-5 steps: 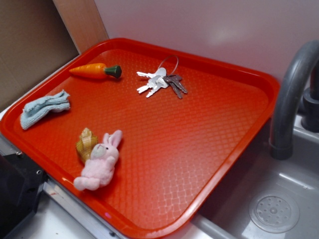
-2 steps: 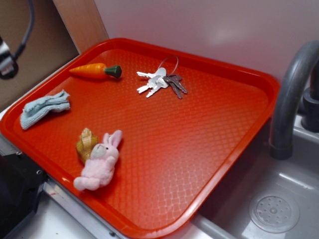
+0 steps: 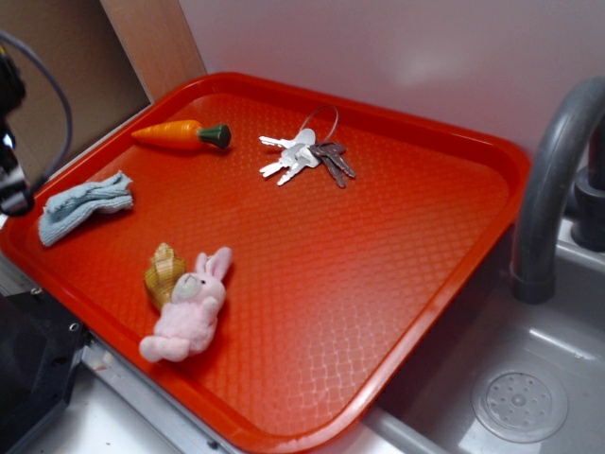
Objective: Grab the blue cloth.
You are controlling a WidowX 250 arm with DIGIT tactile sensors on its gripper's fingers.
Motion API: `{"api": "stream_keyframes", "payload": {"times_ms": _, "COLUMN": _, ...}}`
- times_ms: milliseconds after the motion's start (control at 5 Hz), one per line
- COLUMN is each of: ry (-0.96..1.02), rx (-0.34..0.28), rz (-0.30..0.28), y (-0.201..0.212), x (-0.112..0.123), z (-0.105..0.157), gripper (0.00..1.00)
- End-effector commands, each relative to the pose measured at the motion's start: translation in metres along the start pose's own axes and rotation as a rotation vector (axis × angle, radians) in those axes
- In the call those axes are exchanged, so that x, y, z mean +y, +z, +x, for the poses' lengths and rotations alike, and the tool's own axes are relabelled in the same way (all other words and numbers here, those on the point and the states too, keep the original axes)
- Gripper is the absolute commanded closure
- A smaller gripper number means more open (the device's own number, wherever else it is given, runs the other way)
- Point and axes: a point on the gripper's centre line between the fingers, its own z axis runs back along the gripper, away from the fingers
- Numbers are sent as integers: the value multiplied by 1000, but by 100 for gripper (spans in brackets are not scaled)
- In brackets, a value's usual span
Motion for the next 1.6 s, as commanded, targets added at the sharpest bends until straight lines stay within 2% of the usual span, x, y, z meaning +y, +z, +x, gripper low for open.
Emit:
{"api": "stream_keyframes", "payload": {"times_ms": 0, "ry": -36, "rx": -23, "rz": -101, "y": -14, "x": 5, "z": 14, "gripper": 0}}
{"api": "stream_keyframes", "payload": {"times_ms": 200, "ry": -48, "rx": -152, "rz": -24, "y": -18, "x": 13, "z": 37, "gripper": 0}}
{"api": "stream_keyframes", "payload": {"times_ms": 400, "ry": -65, "rx": -158, "rz": 42, "y": -32, "x": 17, "z": 59, "gripper": 0}}
{"api": "stream_keyframes", "payload": {"times_ms": 600, "ry": -73, "rx": -144, "rz": 57, "y": -44, "x": 11, "z": 56, "gripper": 0}}
{"api": "stream_keyframes", "payload": {"times_ms": 800, "ry": -39, "rx": -159, "rz": 32, "y": -55, "x": 3, "z": 31, "gripper": 100}}
{"api": "stream_keyframes", "payload": {"times_ms": 1000, "ry": -65, "rx": -163, "rz": 47, "y": -61, "x": -6, "z": 25, "gripper": 100}}
{"api": "stream_keyframes", "payload": {"times_ms": 1200, "ry": -107, "rx": -173, "rz": 67, "y": -58, "x": -14, "z": 41, "gripper": 100}}
{"api": "stream_keyframes", "payload": {"times_ms": 1400, "ry": -96, "rx": -180, "rz": 63, "y": -54, "x": -13, "z": 45, "gripper": 100}}
